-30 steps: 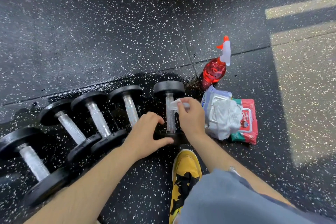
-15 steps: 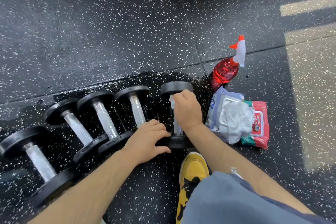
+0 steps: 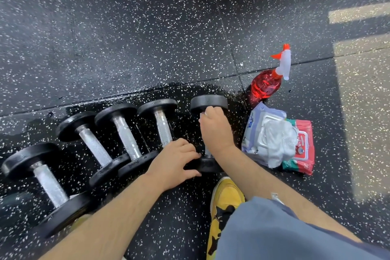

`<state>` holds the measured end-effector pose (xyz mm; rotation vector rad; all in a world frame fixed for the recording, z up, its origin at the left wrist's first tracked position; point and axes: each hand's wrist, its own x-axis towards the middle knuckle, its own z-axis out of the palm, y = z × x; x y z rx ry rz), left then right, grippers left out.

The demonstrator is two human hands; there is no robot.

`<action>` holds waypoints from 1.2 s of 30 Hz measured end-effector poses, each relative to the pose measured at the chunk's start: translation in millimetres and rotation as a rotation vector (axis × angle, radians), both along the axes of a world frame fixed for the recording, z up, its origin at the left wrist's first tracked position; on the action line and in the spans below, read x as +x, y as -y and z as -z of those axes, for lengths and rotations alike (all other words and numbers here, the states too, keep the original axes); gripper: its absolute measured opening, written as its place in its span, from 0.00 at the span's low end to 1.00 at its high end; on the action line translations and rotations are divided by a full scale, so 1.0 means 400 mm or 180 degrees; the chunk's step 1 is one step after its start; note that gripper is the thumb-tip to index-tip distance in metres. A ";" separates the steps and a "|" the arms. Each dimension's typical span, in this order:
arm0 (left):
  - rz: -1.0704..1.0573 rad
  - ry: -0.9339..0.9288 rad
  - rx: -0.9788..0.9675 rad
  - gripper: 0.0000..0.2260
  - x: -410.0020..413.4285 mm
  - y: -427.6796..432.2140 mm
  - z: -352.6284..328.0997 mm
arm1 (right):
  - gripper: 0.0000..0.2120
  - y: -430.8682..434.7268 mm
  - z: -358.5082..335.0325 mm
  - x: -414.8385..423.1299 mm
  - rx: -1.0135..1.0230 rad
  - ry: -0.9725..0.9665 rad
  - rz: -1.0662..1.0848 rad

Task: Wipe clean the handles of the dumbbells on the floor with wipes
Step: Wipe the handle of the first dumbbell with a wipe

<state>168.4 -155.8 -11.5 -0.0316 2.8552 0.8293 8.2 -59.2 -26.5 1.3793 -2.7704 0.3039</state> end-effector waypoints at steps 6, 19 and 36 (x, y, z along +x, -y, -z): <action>-0.0033 -0.0047 0.0046 0.26 0.001 0.001 0.008 | 0.07 -0.009 0.002 0.000 -0.0390 0.0485 0.0345; 0.0085 -0.0009 0.0066 0.23 -0.009 0.001 -0.007 | 0.08 -0.022 0.004 -0.001 -0.1168 0.1763 0.1508; 0.0057 0.0140 0.0108 0.22 -0.018 0.005 -0.018 | 0.07 -0.080 -0.026 -0.009 -0.1110 0.2060 0.1047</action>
